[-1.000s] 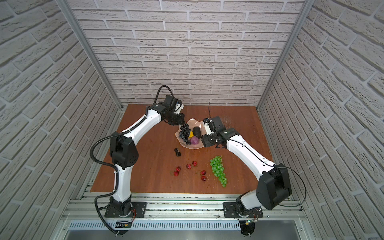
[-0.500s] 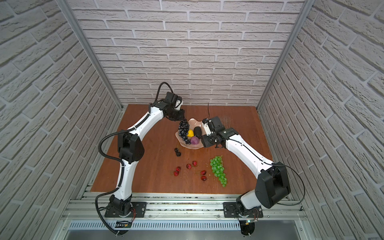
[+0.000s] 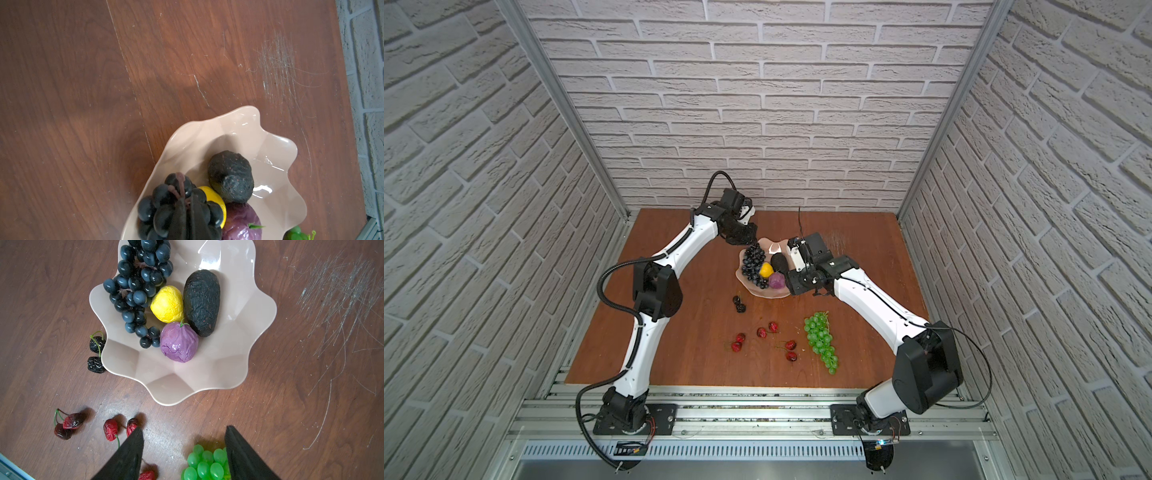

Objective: Place and organize the fake fruits in the fruit bowl
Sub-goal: 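Grasp the green grapes with the right gripper while the left gripper withdraws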

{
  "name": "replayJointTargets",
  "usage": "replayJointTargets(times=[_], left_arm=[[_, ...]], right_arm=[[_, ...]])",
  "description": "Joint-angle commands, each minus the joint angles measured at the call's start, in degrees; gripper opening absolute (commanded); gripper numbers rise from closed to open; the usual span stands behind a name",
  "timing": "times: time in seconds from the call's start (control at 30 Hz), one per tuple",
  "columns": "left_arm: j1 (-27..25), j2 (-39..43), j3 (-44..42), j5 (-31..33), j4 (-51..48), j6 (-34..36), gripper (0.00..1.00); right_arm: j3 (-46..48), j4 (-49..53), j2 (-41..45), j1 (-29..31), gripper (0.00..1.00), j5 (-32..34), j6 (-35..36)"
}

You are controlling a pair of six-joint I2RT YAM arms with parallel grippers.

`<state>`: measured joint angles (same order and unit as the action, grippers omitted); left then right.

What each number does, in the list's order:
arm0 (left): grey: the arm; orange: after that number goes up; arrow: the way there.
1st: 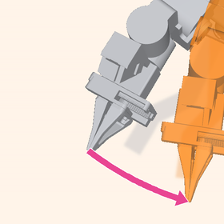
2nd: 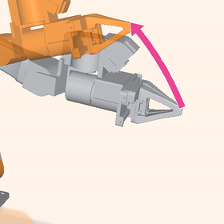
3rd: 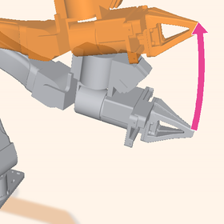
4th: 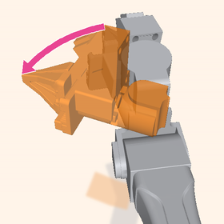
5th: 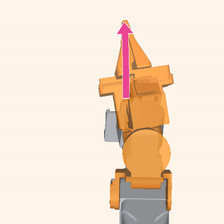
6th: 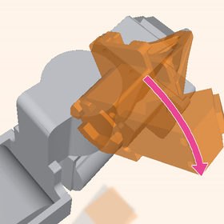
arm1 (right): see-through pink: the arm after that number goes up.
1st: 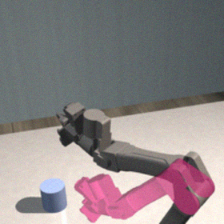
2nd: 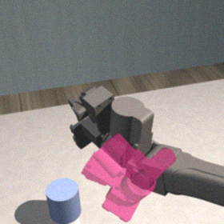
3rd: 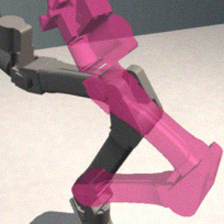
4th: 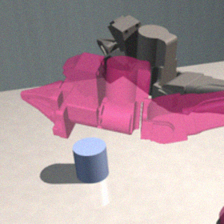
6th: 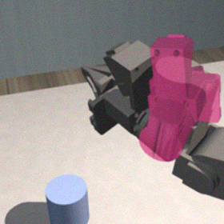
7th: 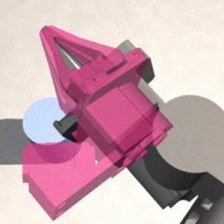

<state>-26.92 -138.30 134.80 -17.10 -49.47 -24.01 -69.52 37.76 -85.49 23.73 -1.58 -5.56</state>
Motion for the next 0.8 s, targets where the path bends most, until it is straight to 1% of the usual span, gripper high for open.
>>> replayJointTargets(times=[0.0,0.03,0.1,0.17,0.23,0.27,0.37,0.43,0.5,0.6,0.77], left_arm=[[-0.4,-0.5,1.4,-1.1,0.1,1.2,0.16],[-0.5,-0.4,1.4,-1.2,0.2,1.3,0.22],[-0.4,-0.2,1.5,-1.2,0.5,1.3,0.27],[-0.4,0.1,1.6,-1.7,0.9,1.3,0.4],[-0.4,0.6,1.9,-1.9,0.8,1.4,0.47],[-0.5,1.1,1.9,-2.0,0.9,1.7,0.53],[-0.7,2.9,1.9,-1.9,0.1,2.6,0.57],[-0.9,4.6,1.3,-0.6,-0.7,3.3,0.58],[-1.0,7.7,-1.7,0.8,-0.3,3.4,0.6],[-1.0,14.2,-9.7,2.5,2.7,3.4,0.62],[-1.5,25.8,-25.3,5.4,7.3,1.3,0.62]], right_arm=[[-0.4,-1.7,-0.1,-0.3,0.65,-0.7,0.1],[-0.5,-1.5,0.0,-0.3,0.65,-0.6,0.2],[-0.7,-1.1,0.4,-0.3,0.66,-0.3,0.2],[-0.9,-0.3,1.1,-0.3,0.66,0.2,-0.1],[-0.7,0.5,2.2,-0.3,0.66,0.2,-0.5],[-0.4,0.9,2.9,-0.3,0.66,0.2,-1.0],[1.3,2.6,5.8,-0.3,0.67,0.4,-2.1],[2.4,4.4,7.7,-0.3,0.67,1.1,-2.7],[3.3,6.6,9.2,-0.3,0.67,2.2,-3.6],[5.5,8.6,11.6,-0.3,0.68,3.0,-5.2],[10.0,9.3,14.2,-0.6,0.74,5.0,-7.0]])
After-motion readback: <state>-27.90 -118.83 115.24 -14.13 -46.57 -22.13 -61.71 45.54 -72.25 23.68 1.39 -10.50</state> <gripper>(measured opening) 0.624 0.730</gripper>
